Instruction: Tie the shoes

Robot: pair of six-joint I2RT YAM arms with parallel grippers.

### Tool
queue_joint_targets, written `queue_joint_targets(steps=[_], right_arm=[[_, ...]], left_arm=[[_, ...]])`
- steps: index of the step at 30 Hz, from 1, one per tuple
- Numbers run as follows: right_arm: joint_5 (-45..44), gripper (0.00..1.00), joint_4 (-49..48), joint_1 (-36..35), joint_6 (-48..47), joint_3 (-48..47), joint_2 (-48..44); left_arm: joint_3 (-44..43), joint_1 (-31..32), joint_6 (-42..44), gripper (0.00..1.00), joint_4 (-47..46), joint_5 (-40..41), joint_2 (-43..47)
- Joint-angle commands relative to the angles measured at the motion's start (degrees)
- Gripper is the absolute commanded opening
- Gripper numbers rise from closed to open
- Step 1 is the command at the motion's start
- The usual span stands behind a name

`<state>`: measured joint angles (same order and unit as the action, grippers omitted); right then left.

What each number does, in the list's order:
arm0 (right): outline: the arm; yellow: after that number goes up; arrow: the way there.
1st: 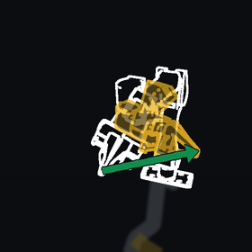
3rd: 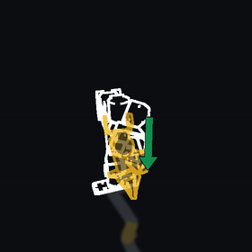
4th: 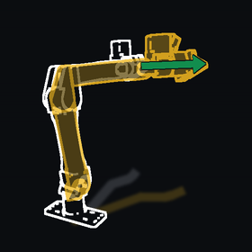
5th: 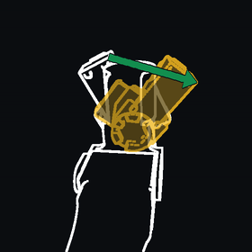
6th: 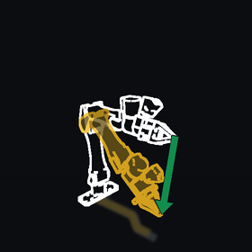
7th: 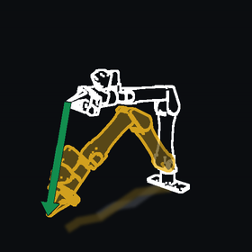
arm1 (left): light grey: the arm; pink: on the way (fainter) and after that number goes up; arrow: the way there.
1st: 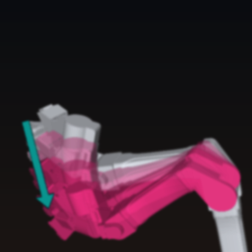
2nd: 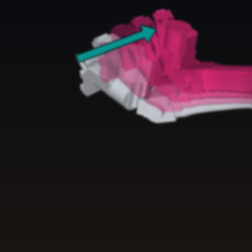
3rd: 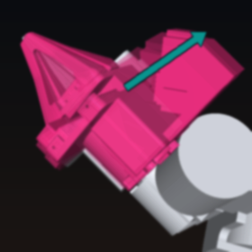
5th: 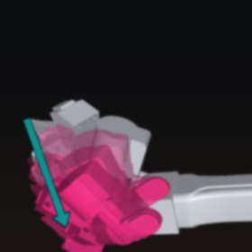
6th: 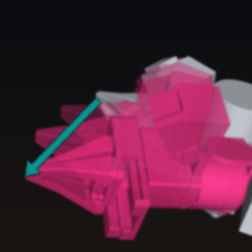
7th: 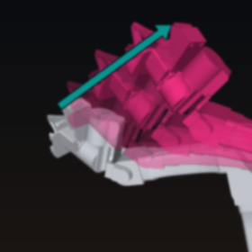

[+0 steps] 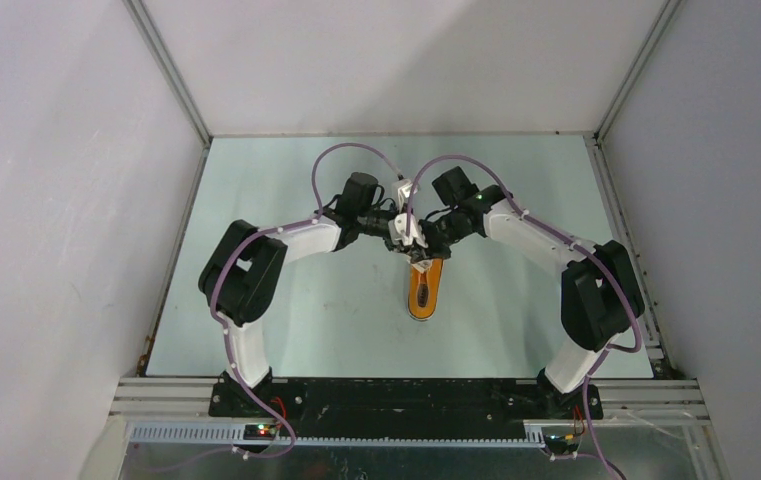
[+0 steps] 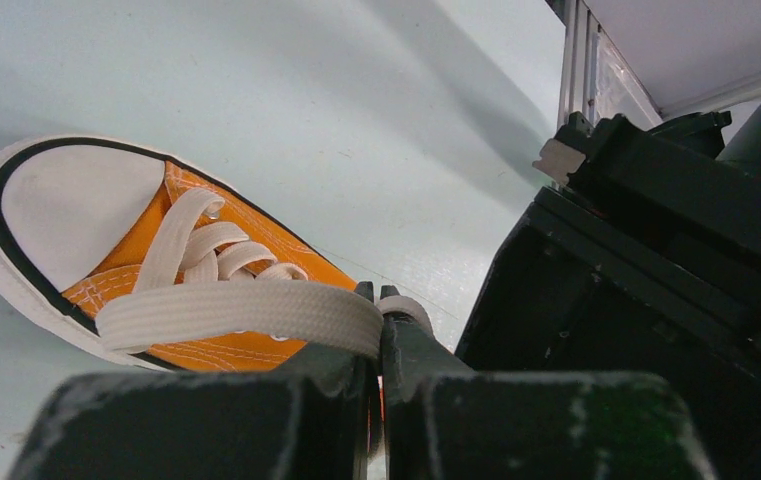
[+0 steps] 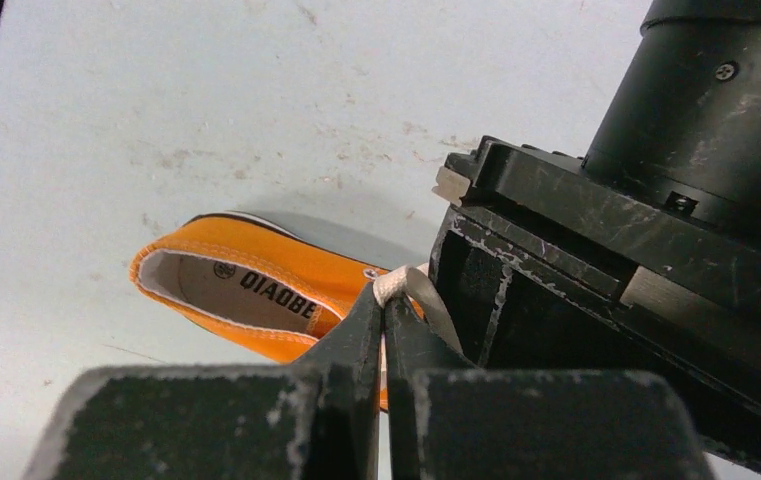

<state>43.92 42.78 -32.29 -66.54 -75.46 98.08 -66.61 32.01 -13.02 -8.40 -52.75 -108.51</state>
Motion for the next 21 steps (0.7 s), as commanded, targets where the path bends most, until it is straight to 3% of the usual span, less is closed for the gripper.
queue_joint_targets(steps=[1,9,21], right_arm=[[-3.0,0.00,1.2,-0.4,-7.1,-0.5,-1.5],[-9.2,0.00,4.9,-1.7,-14.9,-0.4,-1.5],[-8.1,0.00,5.0,-6.0,-12.0,-0.2,-5.3]], left_arm=[[-2.1,0.1,0.3,0.07,-1.6,-1.8,0.0],[-2.1,0.1,-0.2,0.07,-1.9,-2.1,-0.3],[-1.6,0.1,-0.9,0.07,-2.5,-3.4,0.1]])
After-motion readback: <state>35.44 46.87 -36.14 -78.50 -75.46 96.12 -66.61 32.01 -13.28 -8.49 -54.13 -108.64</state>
